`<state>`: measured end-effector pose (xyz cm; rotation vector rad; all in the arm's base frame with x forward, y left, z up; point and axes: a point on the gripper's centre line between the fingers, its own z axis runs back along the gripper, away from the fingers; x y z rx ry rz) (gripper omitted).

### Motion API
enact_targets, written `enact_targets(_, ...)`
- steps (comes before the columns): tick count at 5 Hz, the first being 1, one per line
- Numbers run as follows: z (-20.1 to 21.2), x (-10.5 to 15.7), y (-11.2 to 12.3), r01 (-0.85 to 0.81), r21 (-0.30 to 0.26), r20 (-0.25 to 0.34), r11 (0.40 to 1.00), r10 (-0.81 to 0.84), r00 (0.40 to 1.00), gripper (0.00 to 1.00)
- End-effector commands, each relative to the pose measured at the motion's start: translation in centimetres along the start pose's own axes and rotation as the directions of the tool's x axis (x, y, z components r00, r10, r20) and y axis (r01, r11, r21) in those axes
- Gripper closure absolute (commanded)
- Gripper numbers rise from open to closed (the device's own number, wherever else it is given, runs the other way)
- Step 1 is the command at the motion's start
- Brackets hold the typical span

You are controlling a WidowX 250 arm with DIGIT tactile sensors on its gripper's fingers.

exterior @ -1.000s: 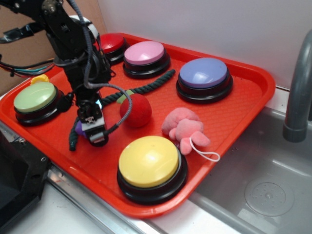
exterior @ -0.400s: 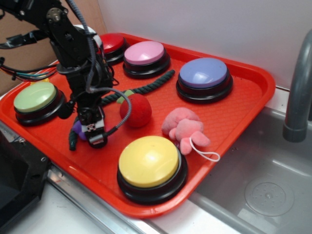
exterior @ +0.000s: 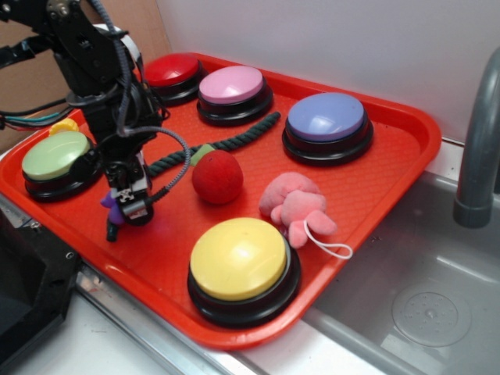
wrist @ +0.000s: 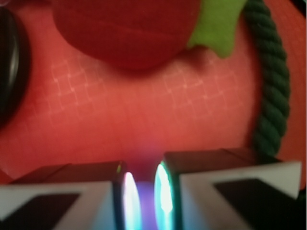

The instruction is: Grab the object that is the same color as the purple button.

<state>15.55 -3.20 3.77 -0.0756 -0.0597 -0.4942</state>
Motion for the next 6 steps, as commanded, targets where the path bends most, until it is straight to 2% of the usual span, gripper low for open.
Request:
enact_targets(1,1.5,0.9,0.5,-0.054,0.018,0.010,0.998,0.054,0.998,1.00)
enact_targets(2,4.2,2.3,1.6,-0.285,0.060,-0.014,0.957,0.286,0.958,1.00)
enact_targets(3,7.8,3.2,2.9,-0.446,0.064,-0.024,0.893,0.448,0.894,1.00)
enact_targets(4,11.4,3.5,3.6,-0.564,0.089,0.002,0.821,0.566,0.824,1.00)
enact_targets(5,14.0,3.4,4.6,-0.640,0.063,0.047,0.765,0.639,0.768,1.00)
enact_targets(6,14.3,3.8,5.0,-0.629,0.100,0.048,0.771,0.628,0.777,1.00)
